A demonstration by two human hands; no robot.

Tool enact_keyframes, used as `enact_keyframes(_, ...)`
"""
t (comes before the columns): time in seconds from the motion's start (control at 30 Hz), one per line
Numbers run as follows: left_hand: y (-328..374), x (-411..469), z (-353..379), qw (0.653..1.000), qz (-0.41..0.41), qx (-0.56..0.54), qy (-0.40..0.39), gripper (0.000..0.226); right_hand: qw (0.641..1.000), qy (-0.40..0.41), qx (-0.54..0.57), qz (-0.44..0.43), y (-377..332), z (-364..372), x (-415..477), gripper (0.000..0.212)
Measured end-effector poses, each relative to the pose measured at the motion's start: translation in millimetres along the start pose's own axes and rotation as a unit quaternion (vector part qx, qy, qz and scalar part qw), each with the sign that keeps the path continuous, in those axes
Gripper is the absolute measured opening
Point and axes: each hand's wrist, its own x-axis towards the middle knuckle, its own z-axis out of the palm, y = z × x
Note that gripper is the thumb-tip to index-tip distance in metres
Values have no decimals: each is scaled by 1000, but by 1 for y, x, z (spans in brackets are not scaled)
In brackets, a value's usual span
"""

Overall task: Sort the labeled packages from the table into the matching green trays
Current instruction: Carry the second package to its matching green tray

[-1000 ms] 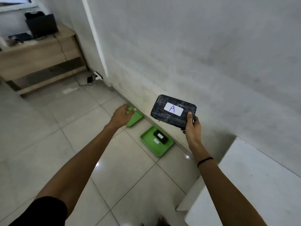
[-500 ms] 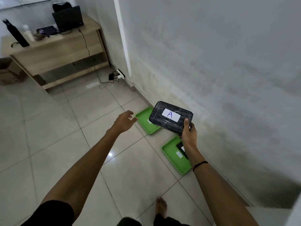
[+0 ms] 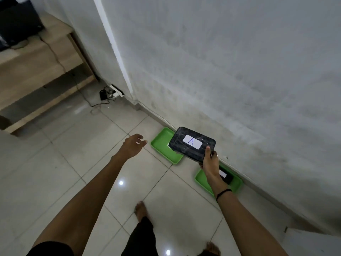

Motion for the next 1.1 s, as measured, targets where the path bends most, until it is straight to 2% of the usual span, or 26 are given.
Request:
enact_keyframes(0.23,-24,123,-33,994,40,57,-89,38,989,117,33,79,-12,82,49,56)
enact_keyframes(0.3,-23,157,-34,990,49,71,-108,37,983,147,56,97,-14,100,65,52)
enact_keyframes(0.43,-19,228,-20,981,82,104,-143,39,973,175,79,127,-7,136,115,53)
enact_keyframes(0.6,-37,321,27,966,120,149,-176,41,964,188,121,141,25,193,199,44)
enact_keyframes(0.7,-61,374,66,954,152,180,-186,40,956,200,140,164,60,234,244,48)
enact_keyframes(0.77,-62,383,73,950,160,188,-191,40,962,179,128,161,61,244,249,49)
enact_keyframes(0.83,-106,458,134,939,177,196,-220,42,958,206,121,159,121,291,317,48)
enact_keyframes(0.93,-105,481,157,946,169,143,-239,43,967,189,88,146,132,291,340,49)
enact_keyframes(1.1,-151,585,253,944,176,66,-272,46,973,201,56,102,213,339,459,52)
